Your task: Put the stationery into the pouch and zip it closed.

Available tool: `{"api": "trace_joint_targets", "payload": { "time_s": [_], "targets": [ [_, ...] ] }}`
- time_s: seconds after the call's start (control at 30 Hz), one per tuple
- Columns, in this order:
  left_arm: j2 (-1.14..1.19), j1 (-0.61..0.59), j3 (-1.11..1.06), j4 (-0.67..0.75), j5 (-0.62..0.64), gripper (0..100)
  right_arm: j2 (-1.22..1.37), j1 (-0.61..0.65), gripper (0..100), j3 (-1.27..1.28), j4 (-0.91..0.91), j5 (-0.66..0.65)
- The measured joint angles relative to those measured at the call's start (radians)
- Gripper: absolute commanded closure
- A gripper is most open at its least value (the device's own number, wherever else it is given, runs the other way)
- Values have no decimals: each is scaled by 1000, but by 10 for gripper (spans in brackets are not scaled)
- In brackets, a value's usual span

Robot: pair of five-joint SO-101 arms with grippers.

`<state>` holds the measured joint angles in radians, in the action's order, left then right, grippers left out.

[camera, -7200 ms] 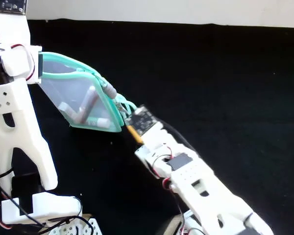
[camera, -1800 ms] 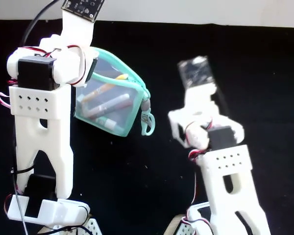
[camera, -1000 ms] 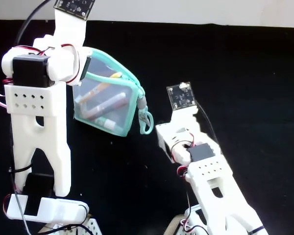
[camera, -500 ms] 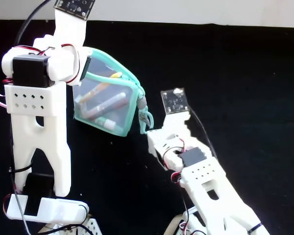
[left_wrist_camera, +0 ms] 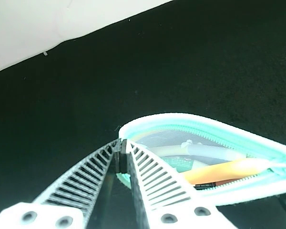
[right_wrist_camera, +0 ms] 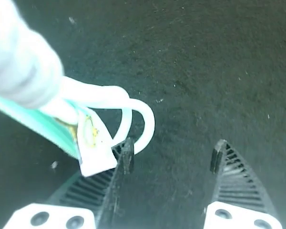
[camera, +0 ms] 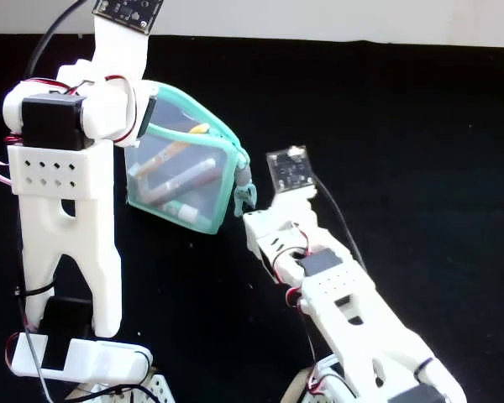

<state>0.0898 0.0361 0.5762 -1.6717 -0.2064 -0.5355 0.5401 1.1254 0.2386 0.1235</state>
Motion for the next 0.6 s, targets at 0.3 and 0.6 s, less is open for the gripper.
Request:
{"api": "trace_joint_targets", "payload": {
  "time_s": [0.3,0.6],
  "targets": [
    [0,0,0,0,0,993,120,-9,733,0,-230,-138],
    [0,0,0,0,0,993,121,-69,735,-20,-308,-163]
  ]
}}
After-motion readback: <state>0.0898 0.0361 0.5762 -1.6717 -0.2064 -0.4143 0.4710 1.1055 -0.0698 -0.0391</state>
